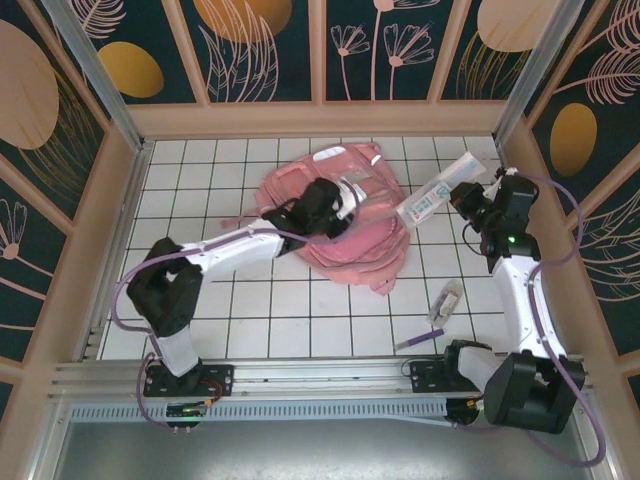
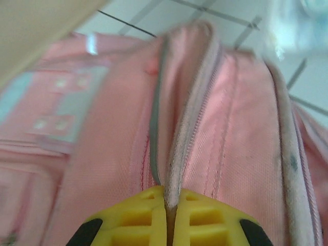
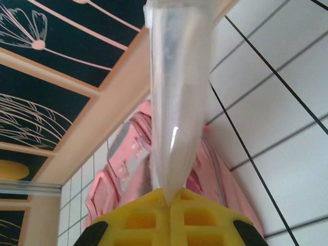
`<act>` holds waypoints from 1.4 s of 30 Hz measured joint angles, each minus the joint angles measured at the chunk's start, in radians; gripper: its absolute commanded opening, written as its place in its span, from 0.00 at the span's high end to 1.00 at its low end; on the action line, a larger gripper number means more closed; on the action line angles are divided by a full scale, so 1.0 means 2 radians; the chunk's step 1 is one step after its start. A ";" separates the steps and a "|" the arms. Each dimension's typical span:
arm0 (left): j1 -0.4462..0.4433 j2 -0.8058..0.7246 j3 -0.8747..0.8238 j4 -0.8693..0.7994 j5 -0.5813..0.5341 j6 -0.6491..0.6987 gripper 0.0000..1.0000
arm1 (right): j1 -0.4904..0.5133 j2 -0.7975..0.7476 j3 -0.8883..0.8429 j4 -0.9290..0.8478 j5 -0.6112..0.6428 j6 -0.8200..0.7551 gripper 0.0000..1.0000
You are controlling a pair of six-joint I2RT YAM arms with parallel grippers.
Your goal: Pack books, pencil case, and school supplies into a backpack
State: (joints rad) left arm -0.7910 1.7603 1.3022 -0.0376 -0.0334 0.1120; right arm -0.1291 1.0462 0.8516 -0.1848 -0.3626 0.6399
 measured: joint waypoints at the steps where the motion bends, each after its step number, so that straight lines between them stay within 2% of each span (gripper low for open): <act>1: 0.011 -0.009 0.006 -0.004 0.005 -0.013 1.00 | 0.003 -0.005 -0.001 -0.004 -0.004 0.002 1.00; 5: 0.043 -0.021 0.050 -0.017 0.013 -0.049 1.00 | 0.017 -0.003 -0.014 -0.008 -0.060 0.029 1.00; 9: 0.049 -0.009 0.110 -0.054 0.013 -0.066 1.00 | 0.045 0.034 -0.034 -0.007 -0.101 0.054 1.00; 13: 0.049 0.021 0.157 -0.075 0.029 -0.081 1.00 | 0.099 0.117 -0.036 0.028 -0.138 0.089 1.00; 18: 0.049 0.030 0.161 -0.077 0.064 -0.099 1.00 | 0.166 0.234 -0.021 0.142 -0.164 0.177 1.00; 25: 0.051 0.030 0.161 -0.076 0.087 -0.107 1.00 | 0.181 0.378 0.026 0.340 -0.168 0.317 1.00; 29: 0.051 0.030 0.161 -0.076 0.093 -0.107 1.00 | 0.183 0.422 0.063 0.360 -0.143 0.329 1.00; 34: 0.051 0.030 0.160 -0.076 0.100 -0.107 1.00 | 0.187 0.435 0.084 0.345 -0.079 0.312 1.00; 35: 0.051 0.030 0.160 -0.076 0.103 -0.107 1.00 | 0.190 0.436 0.089 0.340 -0.066 0.309 0.99; 37: 0.051 0.030 0.159 -0.073 0.105 -0.107 1.00 | 0.198 0.447 0.105 0.340 -0.043 0.311 0.87; 39: 0.052 0.030 0.155 -0.069 0.105 -0.108 1.00 | 0.209 0.466 0.117 0.351 -0.031 0.315 0.82; 42: 0.052 0.030 0.146 -0.061 0.105 -0.108 1.00 | 0.226 0.473 0.106 0.361 -0.009 0.316 0.66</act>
State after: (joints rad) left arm -0.6861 1.8206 1.5944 -0.1593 0.1757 -0.1032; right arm 0.3229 1.9930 1.0630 0.5381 -0.3801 1.2728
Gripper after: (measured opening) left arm 0.054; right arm 0.246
